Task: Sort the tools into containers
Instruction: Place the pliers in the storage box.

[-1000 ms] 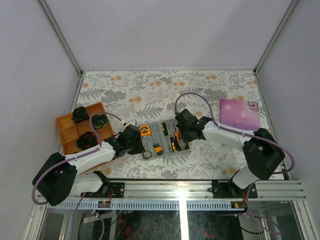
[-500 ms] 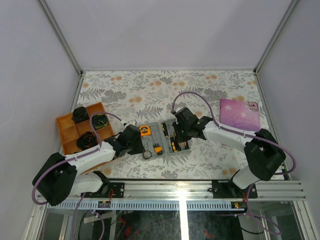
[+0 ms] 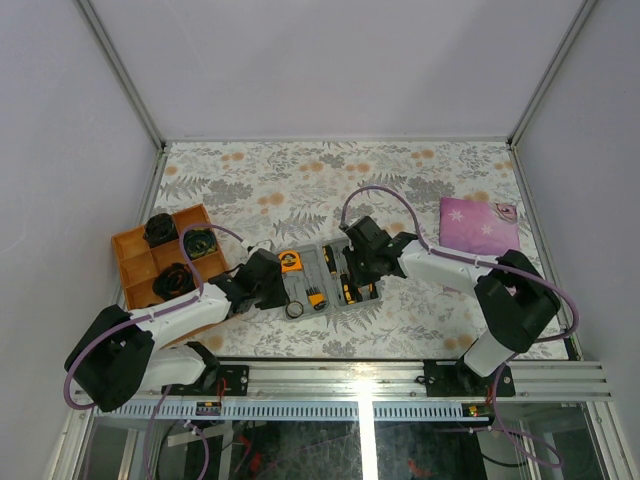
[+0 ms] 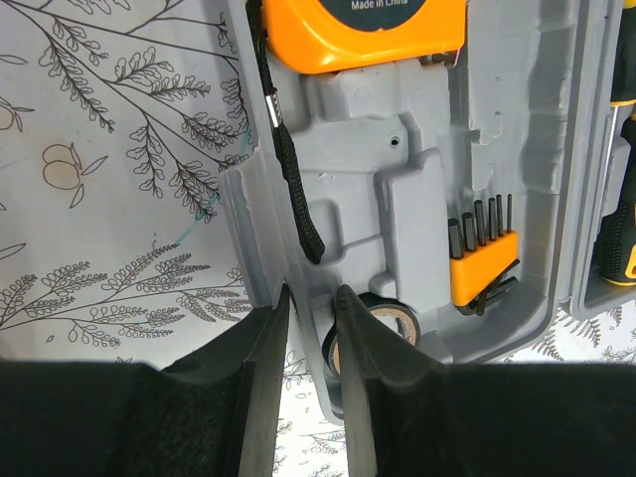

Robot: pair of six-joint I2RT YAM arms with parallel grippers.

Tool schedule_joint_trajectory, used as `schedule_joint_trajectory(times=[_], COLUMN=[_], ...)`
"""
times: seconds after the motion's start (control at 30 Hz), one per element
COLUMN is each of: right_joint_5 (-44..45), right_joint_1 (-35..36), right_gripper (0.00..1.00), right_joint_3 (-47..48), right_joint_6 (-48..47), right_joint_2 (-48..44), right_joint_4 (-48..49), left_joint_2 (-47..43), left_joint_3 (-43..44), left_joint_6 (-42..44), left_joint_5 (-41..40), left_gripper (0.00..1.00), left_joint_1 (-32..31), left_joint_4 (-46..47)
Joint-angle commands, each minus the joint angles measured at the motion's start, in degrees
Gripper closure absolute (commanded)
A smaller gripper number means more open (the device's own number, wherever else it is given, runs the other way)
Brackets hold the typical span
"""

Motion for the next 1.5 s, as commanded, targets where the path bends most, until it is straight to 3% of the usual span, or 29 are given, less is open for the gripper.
schedule_joint_trajectory(times=[0.0, 0.17, 0.37, 0.53, 0.63, 0.83, 1.1, 1.47], right_joint_5=[1.87, 2.38, 4.30, 3.28, 3.50, 5.47, 13.91, 13.53], right_joint_1=[0.19, 0.27, 0.29, 0.27, 0.27, 0.30, 0.19, -1.35], right_gripper=[0.77, 0.78, 0.95, 0.99, 0.99, 0.86, 0.81, 0.78], right_joint_3=[2.41, 2.77, 3.31, 3.59, 2.85, 1.64, 0.25, -0.15], right_joint_6=[0.45, 0.54, 0.61, 0.16, 0.06, -0.83, -1.67, -2.81], right_joint_2=[1.44, 2.32, 5.26, 7.78, 7.03, -2.45, -10.33, -7.79], right_joint_4=[-0.76, -1.63, -4.15, -5.86, -5.23, -2.11, -1.09, -2.38], left_joint_2=[0.70, 0.81, 0.93, 0.87, 0.80, 0.51, 0.73, 0.44], left_joint_3=[-0.16, -0.17, -0.12, -0.17, -0.08, -0.26, 0.16, 0.10], left_joint_6=[0.67, 0.64, 0.75, 0.66, 0.67, 0.75, 0.67, 0.67], left_joint_5=[0.31, 0.48, 0.54, 0.47, 0.40, -0.03, -0.04, 0.06], left_gripper=[0.77, 0.77, 0.77, 0.77, 0.77, 0.77, 0.77, 0.77], left_joint_1=[0.25, 0.25, 0.25, 0.25, 0.20, 0.25, 0.22, 0.25], left_joint_4=[1.71, 1.99, 2.00, 2.00, 1.79, 1.47, 1.24, 1.12])
